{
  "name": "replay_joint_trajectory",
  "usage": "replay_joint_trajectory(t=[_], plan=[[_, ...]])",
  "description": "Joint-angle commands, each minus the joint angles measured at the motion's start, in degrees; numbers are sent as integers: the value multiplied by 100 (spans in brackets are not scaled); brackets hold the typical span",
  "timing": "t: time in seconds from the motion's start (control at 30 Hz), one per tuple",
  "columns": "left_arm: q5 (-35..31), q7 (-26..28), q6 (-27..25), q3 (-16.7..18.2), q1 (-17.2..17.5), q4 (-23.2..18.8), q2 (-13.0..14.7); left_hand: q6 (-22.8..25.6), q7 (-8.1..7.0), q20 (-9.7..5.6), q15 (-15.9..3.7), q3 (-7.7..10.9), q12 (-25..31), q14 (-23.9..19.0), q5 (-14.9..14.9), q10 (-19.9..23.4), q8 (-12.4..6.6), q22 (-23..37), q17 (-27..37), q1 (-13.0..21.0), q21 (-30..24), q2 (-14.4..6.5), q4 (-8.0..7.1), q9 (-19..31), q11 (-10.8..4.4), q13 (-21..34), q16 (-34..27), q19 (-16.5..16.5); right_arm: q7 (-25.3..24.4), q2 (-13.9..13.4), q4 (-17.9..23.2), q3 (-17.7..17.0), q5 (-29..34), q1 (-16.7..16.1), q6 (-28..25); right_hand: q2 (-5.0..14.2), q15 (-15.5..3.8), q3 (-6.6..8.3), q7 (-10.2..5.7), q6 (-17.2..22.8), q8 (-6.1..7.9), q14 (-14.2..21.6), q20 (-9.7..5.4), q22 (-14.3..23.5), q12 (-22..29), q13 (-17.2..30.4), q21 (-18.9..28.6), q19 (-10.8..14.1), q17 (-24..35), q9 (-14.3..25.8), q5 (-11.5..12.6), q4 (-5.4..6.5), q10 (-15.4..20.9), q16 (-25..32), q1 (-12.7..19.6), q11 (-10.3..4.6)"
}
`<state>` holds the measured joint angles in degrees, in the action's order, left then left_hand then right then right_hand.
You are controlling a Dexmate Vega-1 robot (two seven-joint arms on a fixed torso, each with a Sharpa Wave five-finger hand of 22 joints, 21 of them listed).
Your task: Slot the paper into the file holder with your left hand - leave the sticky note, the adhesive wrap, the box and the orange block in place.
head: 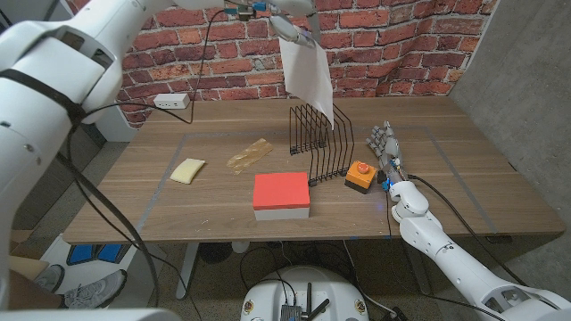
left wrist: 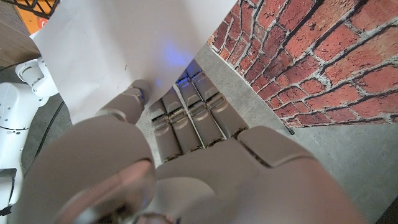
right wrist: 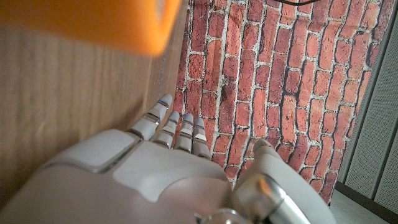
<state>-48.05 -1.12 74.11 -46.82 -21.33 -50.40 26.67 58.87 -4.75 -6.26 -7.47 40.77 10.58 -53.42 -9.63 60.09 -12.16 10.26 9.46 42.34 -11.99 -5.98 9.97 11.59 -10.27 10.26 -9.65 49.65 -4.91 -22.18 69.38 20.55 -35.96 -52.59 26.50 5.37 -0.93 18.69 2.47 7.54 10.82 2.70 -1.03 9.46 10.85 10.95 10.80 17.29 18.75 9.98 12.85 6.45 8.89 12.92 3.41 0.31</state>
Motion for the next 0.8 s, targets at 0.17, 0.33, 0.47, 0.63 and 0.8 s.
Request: replay_joint_trajectory(t=[0.17,0.33,0.47,0.63,0.8], plan=[[-650,1337,110,-813,-543,604,-171,24,-28,-479,-575,-23,27,-46,-5,10,-36,12,15,33,-38,-15,9,13,-20,30,-33,-24,-53,-17,45,-28,-5,-35,-17,187,14,25,15,41,7,25,-10,21,28,0,7,16,13,19,-11,-39,35,30,-42,-23],[-631,1490,137,-994,-634,697,-211,26,-25,-480,-577,-26,28,-60,-5,17,-37,12,20,35,-40,-21,7,12,-5,30,-41,-21,-46,-18,46,-33,-15,-48,-10,192,21,29,13,43,8,28,-9,21,28,0,5,13,13,19,-10,-43,33,31,-37,-26],[-610,1564,143,-1095,-678,736,-226,25,-30,-481,-572,-26,24,-59,-5,9,-38,12,18,33,-40,-19,6,12,-12,30,-39,-23,-48,-29,66,-37,-19,-68,-16,189,16,28,10,39,6,25,-6,21,28,0,6,13,14,19,-11,-44,33,31,-38,-23],[-672,1732,140,-1228,-749,843,-285,28,-39,-484,-580,-25,30,-58,-6,25,-40,11,18,36,-42,-19,9,12,-5,30,-37,-20,-79,-41,115,-45,-19,-108,-28,190,10,27,13,45,8,23,-9,21,29,0,5,11,16,19,-12,-44,35,32,-40,-25],[-727,1921,186,-1415,-860,1038,-396,21,-37,-481,-576,-25,24,-60,-7,13,-37,10,17,33,-43,-19,7,11,-22,30,-35,-20,-108,-45,153,-52,-17,-141,-26,193,11,29,16,46,8,24,-2,21,27,0,5,12,16,20,-12,-46,31,32,-37,-26]])
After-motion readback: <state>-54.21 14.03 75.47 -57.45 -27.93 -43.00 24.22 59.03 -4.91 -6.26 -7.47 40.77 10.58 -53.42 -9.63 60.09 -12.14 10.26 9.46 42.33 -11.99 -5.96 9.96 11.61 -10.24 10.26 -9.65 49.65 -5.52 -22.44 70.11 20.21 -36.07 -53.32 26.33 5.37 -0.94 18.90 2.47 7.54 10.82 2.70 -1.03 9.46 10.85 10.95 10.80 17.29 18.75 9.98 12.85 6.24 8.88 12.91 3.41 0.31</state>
